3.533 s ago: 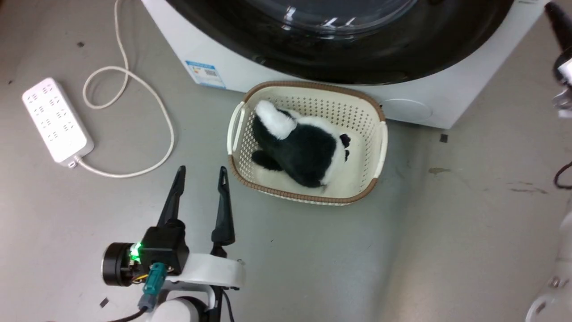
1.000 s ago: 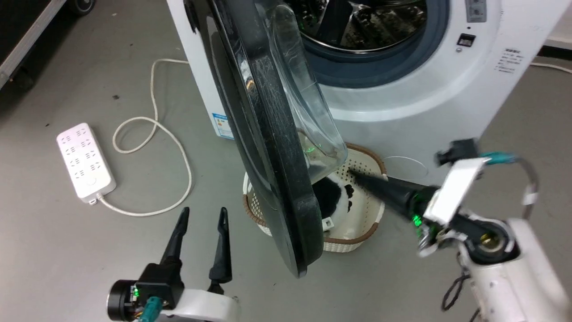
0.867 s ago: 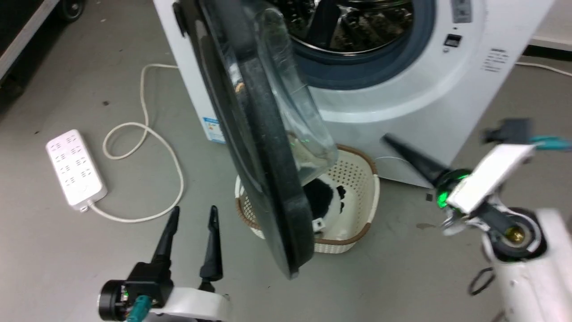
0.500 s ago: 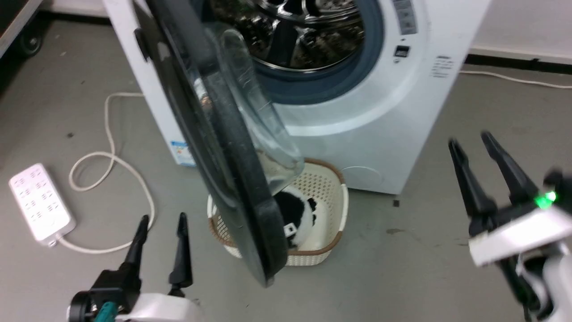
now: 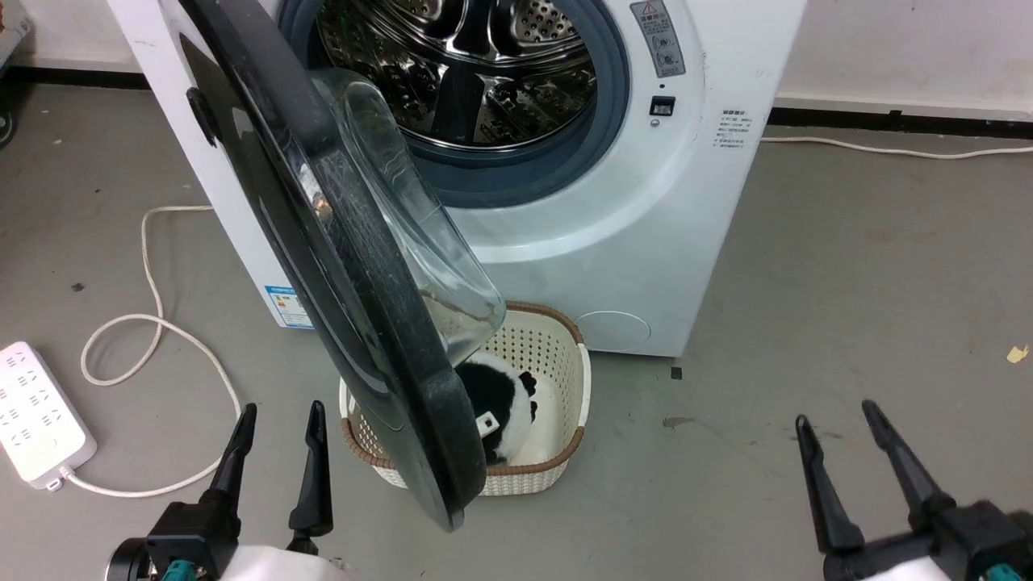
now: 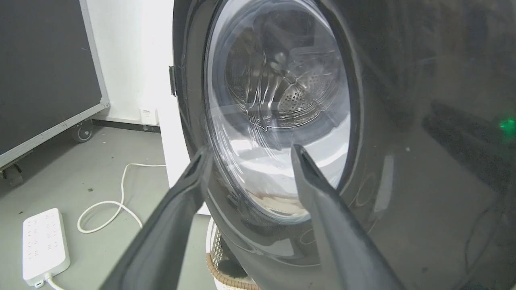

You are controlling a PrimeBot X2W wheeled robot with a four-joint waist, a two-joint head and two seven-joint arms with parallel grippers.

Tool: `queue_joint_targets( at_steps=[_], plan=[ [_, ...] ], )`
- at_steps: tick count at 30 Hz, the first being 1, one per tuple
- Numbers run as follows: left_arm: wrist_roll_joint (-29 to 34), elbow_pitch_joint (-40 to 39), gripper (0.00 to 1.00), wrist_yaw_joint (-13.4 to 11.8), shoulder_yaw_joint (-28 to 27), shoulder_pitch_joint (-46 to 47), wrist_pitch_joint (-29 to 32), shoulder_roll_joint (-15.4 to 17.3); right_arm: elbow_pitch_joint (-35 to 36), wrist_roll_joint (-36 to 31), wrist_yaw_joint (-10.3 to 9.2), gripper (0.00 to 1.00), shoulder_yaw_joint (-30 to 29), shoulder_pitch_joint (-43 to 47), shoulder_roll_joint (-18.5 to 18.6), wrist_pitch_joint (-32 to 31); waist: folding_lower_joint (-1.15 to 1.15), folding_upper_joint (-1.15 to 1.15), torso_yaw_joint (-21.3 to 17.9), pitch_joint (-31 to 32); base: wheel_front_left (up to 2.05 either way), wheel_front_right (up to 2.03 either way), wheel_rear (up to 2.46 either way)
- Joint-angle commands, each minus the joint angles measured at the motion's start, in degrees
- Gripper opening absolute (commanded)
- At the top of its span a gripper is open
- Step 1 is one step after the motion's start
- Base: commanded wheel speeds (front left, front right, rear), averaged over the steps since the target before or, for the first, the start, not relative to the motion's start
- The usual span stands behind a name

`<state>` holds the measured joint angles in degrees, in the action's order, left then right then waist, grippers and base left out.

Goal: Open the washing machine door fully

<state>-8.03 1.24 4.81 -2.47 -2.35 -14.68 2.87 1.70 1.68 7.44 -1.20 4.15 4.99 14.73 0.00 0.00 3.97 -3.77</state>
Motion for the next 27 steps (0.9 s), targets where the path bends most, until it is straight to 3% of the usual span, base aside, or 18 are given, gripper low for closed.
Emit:
queue_joint_targets(
  at_steps=[1,11,12,13,19,20,27],
  plan=[
    [0.61,-0.14,1.0,0.24,0.07,-0.12,-0.32,0.11,1.09,-0.18,0.05,1.0,-0.61,1.47,-1.01,0.24,0.0,0.0,0.0,-0.12,0.0,0.0,0.0],
    [2.46,-0.16,1.0,0.05,1.13,-0.76,-0.32,0.04,-0.77,1.78,0.05,1.0,-1.16,3.33,-2.09,0.26,0.0,0.0,0.26,0.24,0.0,0.0,0.0],
    [2.98,-0.3,0.41,0.0,1.34,-0.71,-0.32,0.03,-0.92,2.07,0.05,1.0,-1.17,3.2,-2.09,0.26,0.0,0.0,0.33,0.31,0.0,0.0,0.0],
    [3.73,-1.1,0.0,-0.29,1.31,-0.54,-0.32,0.03,-1.14,2.75,0.05,1.0,-1.12,2.82,-2.1,0.26,0.0,0.0,0.41,0.46,0.0,0.0,0.0],
    [1.69,-4.9,0.0,-2.6,0.04,0.29,-0.32,0.02,-0.36,3.25,0.05,1.0,-0.92,2.04,-2.11,0.27,0.0,0.0,0.55,0.66,0.0,0.0,0.0],
    [-0.21,-9.42,0.0,-4.49,-1.83,1.76,-0.32,0.01,-0.06,3.21,0.05,1.0,-0.91,1.81,-2.11,0.27,0.0,0.0,0.59,0.72,0.0,0.0,0.0],
    [-0.63,-22.29,0.0,-8.13,-3.54,7.5,-0.32,0.01,-0.04,3.26,0.05,1.0,-1.13,1.71,-2.11,0.27,0.0,0.0,0.59,1.07,0.0,0.0,0.0]
  ],
)
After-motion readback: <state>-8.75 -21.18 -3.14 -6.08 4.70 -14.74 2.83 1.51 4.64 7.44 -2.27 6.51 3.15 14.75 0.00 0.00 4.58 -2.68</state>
